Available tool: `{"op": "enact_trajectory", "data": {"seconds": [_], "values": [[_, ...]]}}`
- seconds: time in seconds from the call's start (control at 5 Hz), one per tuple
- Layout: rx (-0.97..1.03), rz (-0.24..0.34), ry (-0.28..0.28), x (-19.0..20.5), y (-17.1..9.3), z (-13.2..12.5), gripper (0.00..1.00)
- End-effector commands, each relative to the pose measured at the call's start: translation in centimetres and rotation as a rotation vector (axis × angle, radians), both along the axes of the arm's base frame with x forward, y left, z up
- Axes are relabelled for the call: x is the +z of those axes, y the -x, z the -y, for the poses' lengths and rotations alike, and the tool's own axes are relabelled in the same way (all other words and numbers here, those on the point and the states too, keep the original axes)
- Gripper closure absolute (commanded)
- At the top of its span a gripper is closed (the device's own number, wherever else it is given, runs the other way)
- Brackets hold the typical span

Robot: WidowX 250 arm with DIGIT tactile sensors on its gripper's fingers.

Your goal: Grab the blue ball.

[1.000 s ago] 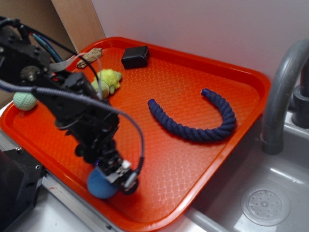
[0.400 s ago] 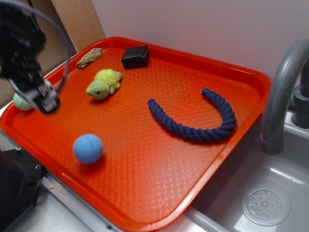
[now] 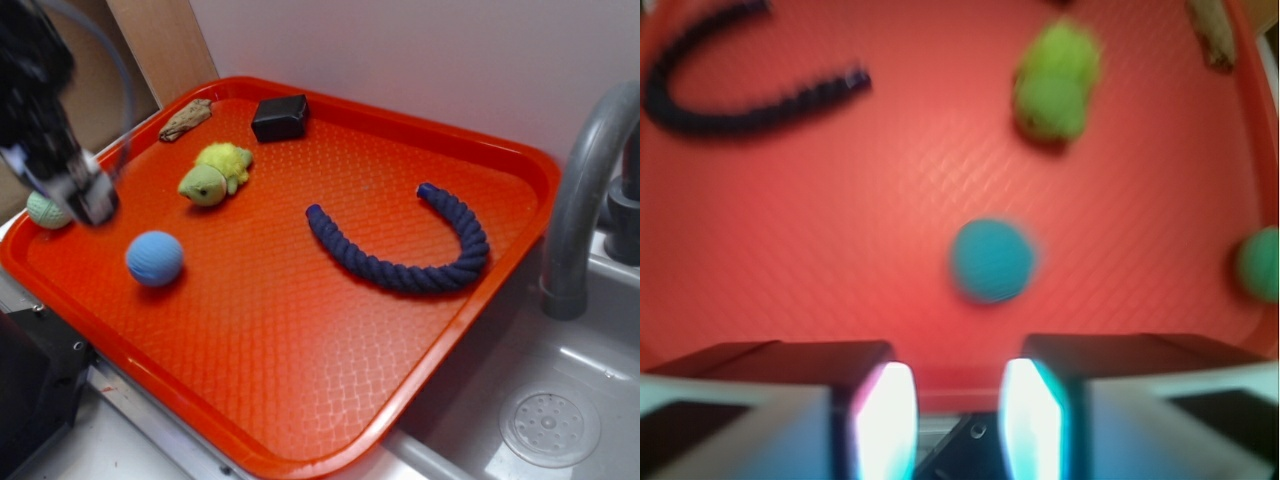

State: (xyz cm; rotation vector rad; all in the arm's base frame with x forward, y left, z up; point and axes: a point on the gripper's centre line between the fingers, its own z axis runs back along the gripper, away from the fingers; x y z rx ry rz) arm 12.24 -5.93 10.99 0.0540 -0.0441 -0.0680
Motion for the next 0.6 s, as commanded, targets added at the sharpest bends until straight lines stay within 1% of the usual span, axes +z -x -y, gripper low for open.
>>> {"op": "enact_trajectory", "data": {"seconds": [0.0, 0.2, 0.4], "values": [[0.085, 0.045, -0.128, -1.6, 0.6, -5.6, 0.00], [0.184, 0.038, -0.192, -0.4, 2.3, -9.2, 0.00], [0.227, 0.030, -0.131, -1.6, 3.5, -10.6, 0.00]]}}
